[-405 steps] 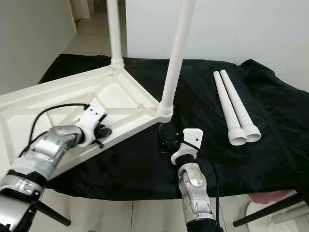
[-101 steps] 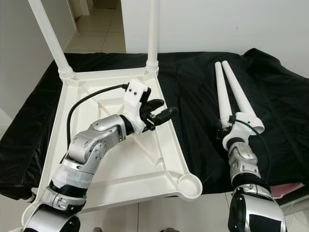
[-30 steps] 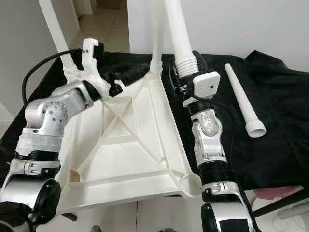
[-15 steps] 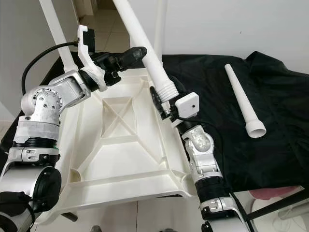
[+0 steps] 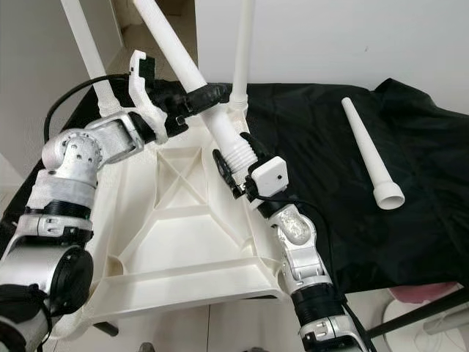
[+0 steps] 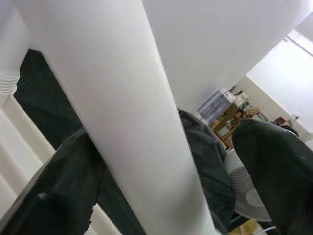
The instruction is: Building children table
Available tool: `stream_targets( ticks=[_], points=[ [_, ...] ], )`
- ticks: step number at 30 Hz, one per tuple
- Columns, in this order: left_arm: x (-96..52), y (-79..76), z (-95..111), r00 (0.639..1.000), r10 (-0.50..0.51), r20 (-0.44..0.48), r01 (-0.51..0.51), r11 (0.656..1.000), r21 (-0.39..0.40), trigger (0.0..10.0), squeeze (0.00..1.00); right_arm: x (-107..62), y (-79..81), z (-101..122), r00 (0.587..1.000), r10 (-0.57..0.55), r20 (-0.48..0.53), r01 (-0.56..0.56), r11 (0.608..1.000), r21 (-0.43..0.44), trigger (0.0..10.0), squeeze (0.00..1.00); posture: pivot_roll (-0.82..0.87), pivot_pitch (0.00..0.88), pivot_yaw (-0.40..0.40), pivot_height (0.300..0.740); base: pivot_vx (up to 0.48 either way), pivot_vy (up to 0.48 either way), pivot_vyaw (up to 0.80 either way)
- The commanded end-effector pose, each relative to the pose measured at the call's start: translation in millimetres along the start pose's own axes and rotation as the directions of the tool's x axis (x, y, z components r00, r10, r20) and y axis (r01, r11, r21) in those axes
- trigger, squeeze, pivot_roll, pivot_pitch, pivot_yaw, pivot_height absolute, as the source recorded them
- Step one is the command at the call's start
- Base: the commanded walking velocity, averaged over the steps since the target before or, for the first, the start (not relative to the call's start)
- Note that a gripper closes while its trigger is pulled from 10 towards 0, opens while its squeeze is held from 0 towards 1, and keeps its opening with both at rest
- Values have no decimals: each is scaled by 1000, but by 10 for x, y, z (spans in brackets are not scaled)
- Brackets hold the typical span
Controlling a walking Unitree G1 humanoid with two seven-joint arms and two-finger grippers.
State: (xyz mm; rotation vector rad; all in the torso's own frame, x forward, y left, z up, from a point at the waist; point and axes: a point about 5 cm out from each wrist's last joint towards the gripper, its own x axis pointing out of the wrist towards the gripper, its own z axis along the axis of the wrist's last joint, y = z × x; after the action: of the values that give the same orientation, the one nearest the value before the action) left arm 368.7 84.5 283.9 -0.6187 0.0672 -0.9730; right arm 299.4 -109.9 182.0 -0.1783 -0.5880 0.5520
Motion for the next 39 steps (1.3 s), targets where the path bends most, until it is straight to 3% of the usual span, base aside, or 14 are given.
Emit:
stream_targets(
  ticks=[1,12,15,16,18,29,30,32,33,34,35,37,38,39],
  points=[
    [25,-75,109,990,-133,36,133,991,-10,10000,0,-46,61,-20,999,40,-18,-40,999,-5,10000,0,-40,0,36,740,0,0,0],
    [34,143,485,991,50,128,-43,997,-58,10000,0,-161,90,-80,993,92,-69,-95,995,-37,10000,0,-70,0,63,740,0,0,0],
    [37,161,502,989,70,132,-62,996,-62,8745,0,-160,75,-81,993,94,-70,-97,994,-41,10000,0,-69,0,65,740,0,0,0],
    [39,178,508,988,89,129,-81,994,-68,1020,0,-161,64,-85,993,96,-72,-99,994,-44,10000,0,-70,0,69,740,0,0,0],
    [39,190,511,987,102,127,-93,993,-73,0,0,-159,57,-88,992,99,-75,-102,994,-48,10000,0,-66,0,71,740,0,0,0],
    [37,222,529,988,96,120,-89,994,-62,0,0,-148,75,-91,995,76,-64,-78,997,-15,10000,0,-47,0,68,740,0,0,0],
    [37,225,535,988,96,123,-89,994,-63,0,0,-147,75,-95,995,75,-62,-75,997,0,10000,761,-47,0,69,740,0,0,0],
    [37,225,535,988,96,123,-89,994,-63,0,0,-147,75,-95,995,75,-62,-75,997,0,10000,761,-47,0,69,740,0,0,0],
    [36,229,543,987,99,128,-92,994,-60,0,0,-137,54,-89,997,60,-55,-59,998,13,10000,1000,-47,0,69,740,0,0,0],
    [35,228,558,986,102,132,-96,994,-48,0,0,-127,32,-78,998,49,-48,-48,999,20,10000,1000,-44,0,69,740,0,0,0],
    [37,223,573,985,103,135,-99,994,-35,1529,0,-119,13,-71,998,38,-43,-37,999,27,10000,1000,-44,0,69,740,0,0,0],
    [37,215,594,984,106,141,-102,994,-31,1529,0,-119,-5,-64,999,24,-40,-22,999,30,10000,1000,-40,0,68,740,0,0,0],
    [30,212,627,982,115,148,-113,993,-22,10000,0,-121,-27,-60,999,0,-38,2,999,48,10000,1000,-39,0,66,740,0,0,0],
    [30,212,627,982,115,148,-113,993,-22,10000,0,-121,-27,-60,999,0,-38,2,999,48,10000,1000,-39,0,66,740,0,0,0]
  ],
)
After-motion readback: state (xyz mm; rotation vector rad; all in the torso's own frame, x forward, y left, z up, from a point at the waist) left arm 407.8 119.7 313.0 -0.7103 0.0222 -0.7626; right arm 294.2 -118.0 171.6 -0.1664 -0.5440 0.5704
